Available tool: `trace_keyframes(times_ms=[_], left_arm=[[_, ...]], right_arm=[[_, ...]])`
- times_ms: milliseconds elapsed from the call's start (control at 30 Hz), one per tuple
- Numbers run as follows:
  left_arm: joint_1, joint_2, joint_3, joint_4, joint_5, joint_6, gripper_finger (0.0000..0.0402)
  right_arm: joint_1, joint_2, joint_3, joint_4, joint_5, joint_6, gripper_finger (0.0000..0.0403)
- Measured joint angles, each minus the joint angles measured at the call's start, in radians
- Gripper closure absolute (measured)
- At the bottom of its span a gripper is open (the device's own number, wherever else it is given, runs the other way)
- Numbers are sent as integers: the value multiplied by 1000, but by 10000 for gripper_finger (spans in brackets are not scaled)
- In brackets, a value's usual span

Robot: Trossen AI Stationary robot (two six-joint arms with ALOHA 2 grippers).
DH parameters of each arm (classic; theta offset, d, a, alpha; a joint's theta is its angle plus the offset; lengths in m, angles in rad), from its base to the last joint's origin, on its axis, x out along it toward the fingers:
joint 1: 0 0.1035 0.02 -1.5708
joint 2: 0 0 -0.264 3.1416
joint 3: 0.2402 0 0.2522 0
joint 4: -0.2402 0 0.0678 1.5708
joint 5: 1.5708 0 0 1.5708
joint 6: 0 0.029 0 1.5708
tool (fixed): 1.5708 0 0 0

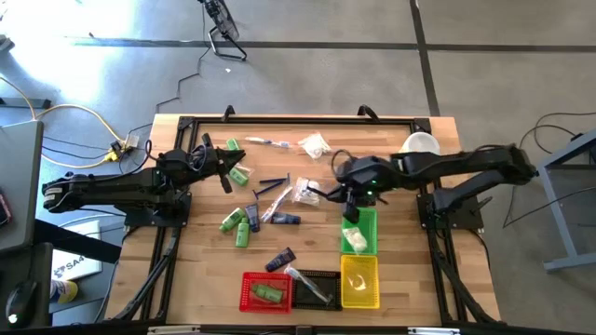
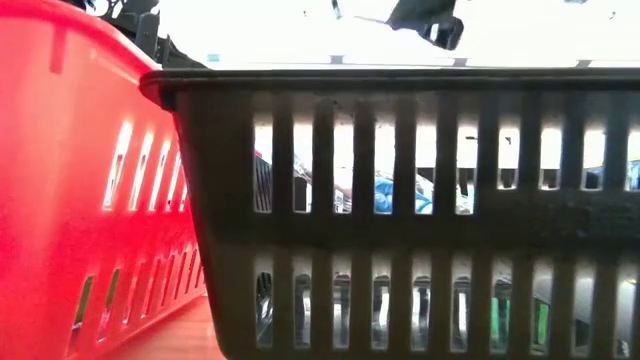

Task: Pick & Place Travel size toiletries
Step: Put the bottom blue razor into the yellow bin

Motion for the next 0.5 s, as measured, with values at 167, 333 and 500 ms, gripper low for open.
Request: trace_keyframes(times_ms=[167, 333, 500], left_arm=[[0, 0, 0, 0, 0, 0, 371], [0, 0, 0, -1, 0, 0, 371], [0, 0, 0, -1, 0, -1, 371]], right_arm=[[75, -69, 0, -61, 8, 86, 371], [151, -94, 0, -122, 2, 176, 371], [230, -98, 0, -207, 0, 285, 371]])
